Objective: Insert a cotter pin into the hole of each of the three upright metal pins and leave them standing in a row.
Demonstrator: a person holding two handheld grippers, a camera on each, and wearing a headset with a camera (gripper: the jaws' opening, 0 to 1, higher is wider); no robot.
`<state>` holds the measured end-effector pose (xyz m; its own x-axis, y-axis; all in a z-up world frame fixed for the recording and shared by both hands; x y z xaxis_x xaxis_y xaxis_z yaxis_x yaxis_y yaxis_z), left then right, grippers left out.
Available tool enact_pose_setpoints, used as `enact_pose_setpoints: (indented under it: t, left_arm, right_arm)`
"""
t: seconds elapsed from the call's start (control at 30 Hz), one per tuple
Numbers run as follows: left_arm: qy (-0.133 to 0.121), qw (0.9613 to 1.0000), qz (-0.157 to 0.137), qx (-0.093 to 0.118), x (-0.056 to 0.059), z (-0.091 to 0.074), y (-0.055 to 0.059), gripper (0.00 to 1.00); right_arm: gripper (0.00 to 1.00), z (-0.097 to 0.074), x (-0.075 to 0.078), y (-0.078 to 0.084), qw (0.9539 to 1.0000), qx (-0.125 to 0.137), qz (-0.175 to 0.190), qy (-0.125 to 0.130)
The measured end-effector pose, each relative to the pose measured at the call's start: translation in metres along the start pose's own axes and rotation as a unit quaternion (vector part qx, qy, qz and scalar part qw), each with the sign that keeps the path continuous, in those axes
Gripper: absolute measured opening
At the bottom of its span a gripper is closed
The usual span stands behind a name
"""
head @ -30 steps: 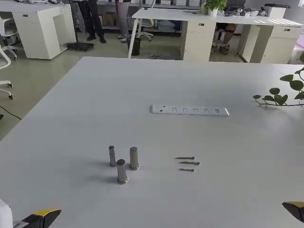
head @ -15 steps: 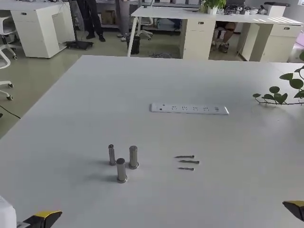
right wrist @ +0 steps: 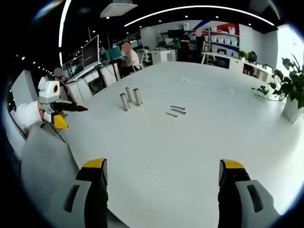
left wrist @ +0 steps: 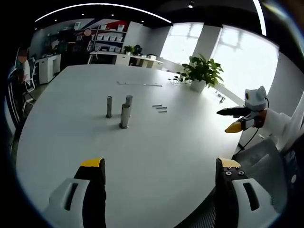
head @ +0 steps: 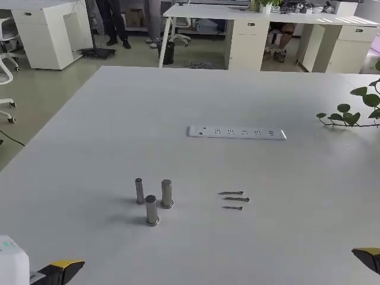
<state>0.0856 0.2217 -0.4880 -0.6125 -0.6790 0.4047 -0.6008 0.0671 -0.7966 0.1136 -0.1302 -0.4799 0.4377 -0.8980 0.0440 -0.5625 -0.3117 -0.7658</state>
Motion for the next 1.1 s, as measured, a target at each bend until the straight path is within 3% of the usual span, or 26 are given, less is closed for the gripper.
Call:
enact_pose_setpoints:
  t: [0.47, 0.97, 1.1]
  left_arm:
    - [0.001, 0.9997, 0.007, -0.025, -0.021, 0.009, 0.001, 0.97]
    - [0.008, 0.9992, 0.024, -0.032, -0.044, 0.023, -0.017, 0.89]
    - [0.008, 0.9986, 0.025, -0.045, -0.049, 0.030, -0.020, 0.84]
  right_arm:
    - [0.96, 0.001, 0.003, 0.000, 1.0000, 0.000, 0.005, 0.005]
    - [0.96, 0.002, 0.000, -0.001, 1.0000, -0.001, 0.000, 0.008]
    - [0.96, 0.004, 0.000, -0.001, 1.0000, 0.000, 0.004, 0.007]
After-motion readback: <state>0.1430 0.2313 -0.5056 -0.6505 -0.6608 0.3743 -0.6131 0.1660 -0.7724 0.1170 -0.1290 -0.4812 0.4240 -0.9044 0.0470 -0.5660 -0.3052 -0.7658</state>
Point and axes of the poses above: the centre of the closed fingertips' face, and the gripper's own axes: z roughly forward along the fingers, x roughly to its right, y roughly out of its underside, the point moved 9 cm from there along -z, roughly backward along the fingers, and after that the axes turned 11 degrees about y, right-handed, at the moved point
